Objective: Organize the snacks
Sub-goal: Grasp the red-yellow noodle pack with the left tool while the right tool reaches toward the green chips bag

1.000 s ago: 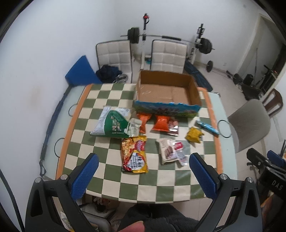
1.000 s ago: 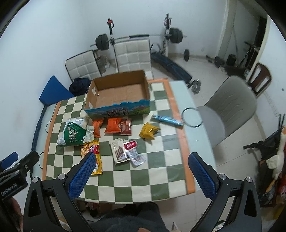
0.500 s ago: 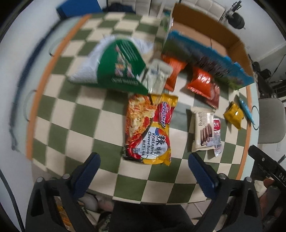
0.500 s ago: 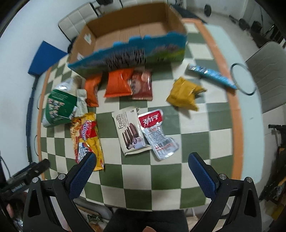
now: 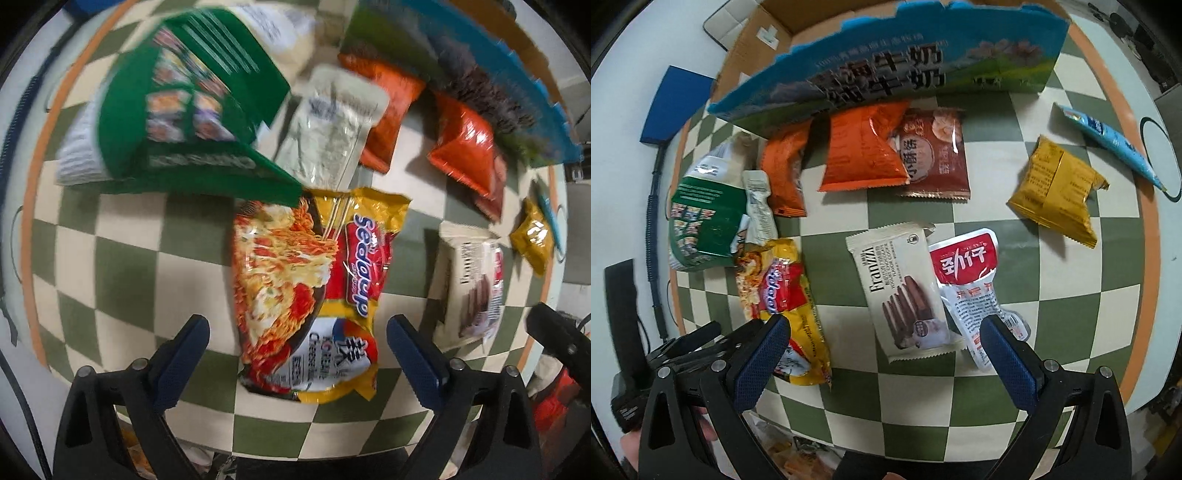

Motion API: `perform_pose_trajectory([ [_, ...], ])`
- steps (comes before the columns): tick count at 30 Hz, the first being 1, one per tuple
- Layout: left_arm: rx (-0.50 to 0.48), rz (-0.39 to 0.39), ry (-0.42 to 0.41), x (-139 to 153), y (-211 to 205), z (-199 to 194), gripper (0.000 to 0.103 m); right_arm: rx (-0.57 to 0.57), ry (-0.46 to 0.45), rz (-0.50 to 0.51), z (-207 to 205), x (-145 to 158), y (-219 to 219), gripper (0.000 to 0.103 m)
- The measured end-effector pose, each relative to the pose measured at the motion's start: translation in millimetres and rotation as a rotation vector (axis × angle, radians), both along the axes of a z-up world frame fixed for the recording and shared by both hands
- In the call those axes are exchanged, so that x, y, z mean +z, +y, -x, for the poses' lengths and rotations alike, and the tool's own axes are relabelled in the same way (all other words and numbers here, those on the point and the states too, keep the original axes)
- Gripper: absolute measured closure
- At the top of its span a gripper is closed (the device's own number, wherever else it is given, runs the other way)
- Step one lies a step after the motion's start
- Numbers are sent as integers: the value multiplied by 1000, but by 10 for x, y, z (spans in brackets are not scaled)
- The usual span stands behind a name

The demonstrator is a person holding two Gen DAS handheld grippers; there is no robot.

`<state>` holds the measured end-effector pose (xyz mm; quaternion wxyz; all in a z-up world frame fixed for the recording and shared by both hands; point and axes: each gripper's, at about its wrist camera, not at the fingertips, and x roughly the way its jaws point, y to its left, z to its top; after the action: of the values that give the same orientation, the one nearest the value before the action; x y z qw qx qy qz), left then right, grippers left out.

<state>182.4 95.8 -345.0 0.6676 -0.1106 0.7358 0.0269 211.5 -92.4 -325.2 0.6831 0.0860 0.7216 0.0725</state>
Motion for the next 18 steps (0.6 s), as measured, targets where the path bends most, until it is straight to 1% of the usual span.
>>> perform_pose_trajectory([
  [5,-25,5,57,-278,-86,-47,5,5,10,34,27,-109,-62,0],
  [9,-49,-17,104,-505,-137,-38,5,1,21,41,53,-152,-130,0],
  [11,-46,-20,93,-552,-124,-17,5,3,22,41,59,-157,-158,0],
  [14,-29,-26,67,-574,-127,29,14,8,15,41,60,-140,-185,0],
  [15,-29,-27,58,-565,-130,61,15,9,14,37,59,-136,-186,0],
  [18,-30,-35,37,-562,-111,128,16,8,18,20,58,-136,-183,0],
])
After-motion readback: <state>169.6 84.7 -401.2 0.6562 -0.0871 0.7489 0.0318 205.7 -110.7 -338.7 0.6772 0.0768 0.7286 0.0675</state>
